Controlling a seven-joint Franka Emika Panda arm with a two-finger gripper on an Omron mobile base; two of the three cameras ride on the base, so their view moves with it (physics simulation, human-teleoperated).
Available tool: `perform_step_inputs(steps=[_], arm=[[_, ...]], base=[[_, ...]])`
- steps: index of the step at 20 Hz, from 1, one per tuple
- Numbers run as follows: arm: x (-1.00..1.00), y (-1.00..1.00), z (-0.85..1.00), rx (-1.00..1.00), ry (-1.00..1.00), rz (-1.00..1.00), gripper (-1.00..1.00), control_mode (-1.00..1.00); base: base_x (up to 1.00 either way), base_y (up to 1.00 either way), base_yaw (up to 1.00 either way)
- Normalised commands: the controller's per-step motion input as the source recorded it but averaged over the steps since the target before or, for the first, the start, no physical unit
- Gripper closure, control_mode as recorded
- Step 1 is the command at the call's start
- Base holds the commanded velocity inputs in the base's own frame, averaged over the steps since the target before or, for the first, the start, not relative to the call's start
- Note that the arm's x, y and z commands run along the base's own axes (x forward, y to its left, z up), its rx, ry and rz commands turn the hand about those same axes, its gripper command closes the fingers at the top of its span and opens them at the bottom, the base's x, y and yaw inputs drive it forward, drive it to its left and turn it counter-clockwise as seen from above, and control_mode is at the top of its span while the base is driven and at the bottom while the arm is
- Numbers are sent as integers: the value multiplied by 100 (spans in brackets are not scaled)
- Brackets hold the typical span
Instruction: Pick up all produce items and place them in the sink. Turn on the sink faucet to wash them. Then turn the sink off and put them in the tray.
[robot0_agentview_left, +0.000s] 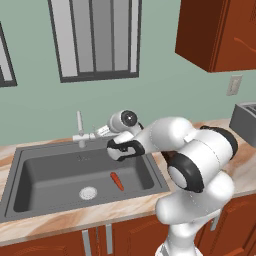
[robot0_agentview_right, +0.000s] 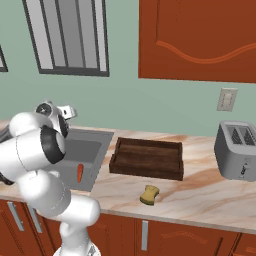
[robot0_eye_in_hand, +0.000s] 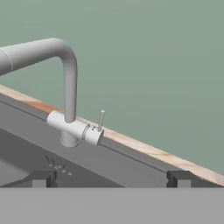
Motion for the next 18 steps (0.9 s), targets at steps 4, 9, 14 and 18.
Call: perform_step_inputs(steps=[4,9,14,18], arm=[[21,21,0,0,0,0,-100,-100],[22,19,0,0,0,0,-100,-100],[22,19,0,0,1,0,-100,-100],[18,17,0,0,0,0,-100,-100]], base=[[0,0,0],[0,0,0],[0,0,0],[0,0,0]])
